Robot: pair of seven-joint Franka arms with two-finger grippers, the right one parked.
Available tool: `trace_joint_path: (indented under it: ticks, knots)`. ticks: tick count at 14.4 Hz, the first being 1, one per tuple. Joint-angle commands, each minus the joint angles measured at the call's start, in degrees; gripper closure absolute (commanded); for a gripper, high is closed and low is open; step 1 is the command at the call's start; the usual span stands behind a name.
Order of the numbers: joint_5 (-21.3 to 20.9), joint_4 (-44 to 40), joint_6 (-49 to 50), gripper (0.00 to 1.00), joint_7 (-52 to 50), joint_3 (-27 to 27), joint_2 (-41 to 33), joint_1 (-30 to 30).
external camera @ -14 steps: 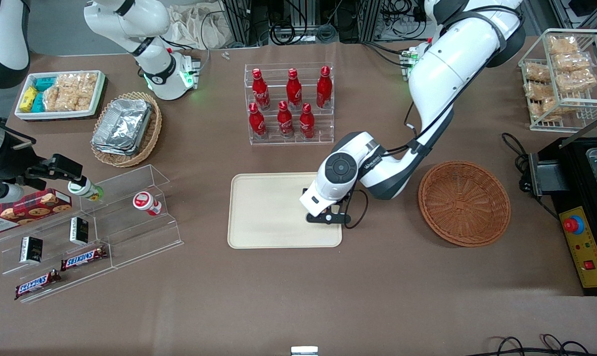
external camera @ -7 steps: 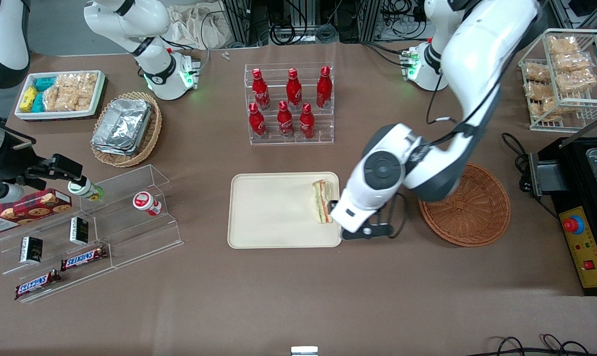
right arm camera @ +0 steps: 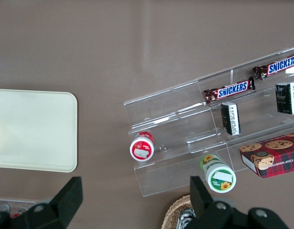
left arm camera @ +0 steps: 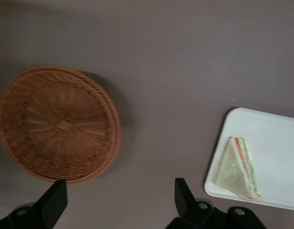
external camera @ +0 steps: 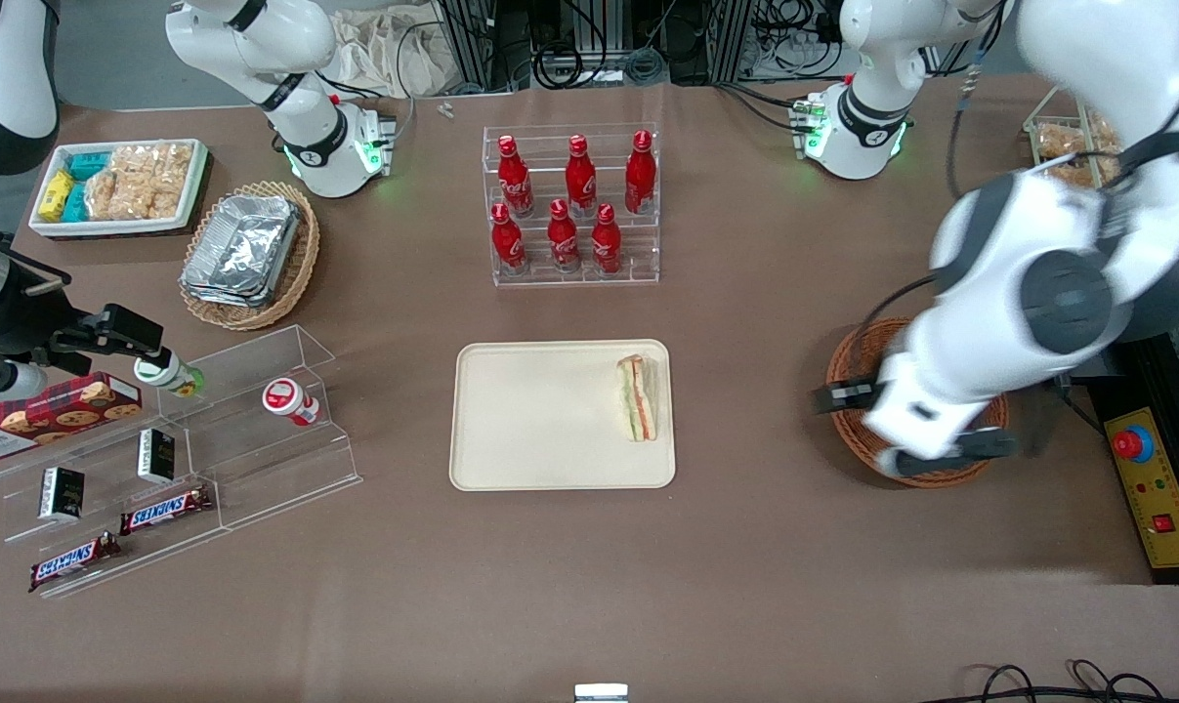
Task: Place sandwich from basket to tray
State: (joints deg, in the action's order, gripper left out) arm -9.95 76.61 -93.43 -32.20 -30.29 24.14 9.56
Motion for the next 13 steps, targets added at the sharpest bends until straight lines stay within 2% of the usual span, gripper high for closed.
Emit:
trace_joint_path:
  ticks: [1,3,5,7,9,11,13]
  knots:
    - [1.95,6.25,0.00,0.00,4.32,5.75,-6.54,-0.07]
    - [5.28,10.47,-0.61,0.00,11.42,11.62,-11.37,-0.77]
    - [5.73,15.13,-2.45,0.00,15.84,17.69,-14.98,-3.58]
    - [5.73,17.69,-4.13,0.00,18.04,18.69,-16.58,-3.68]
    - [5.64,15.95,-3.08,0.00,18.92,18.78,-16.06,-3.24]
    - [4.94,14.80,-1.41,0.00,26.71,18.95,-15.97,-3.15]
    - [4.77,14.45,-1.41,0.00,27.63,18.95,-15.27,-3.23]
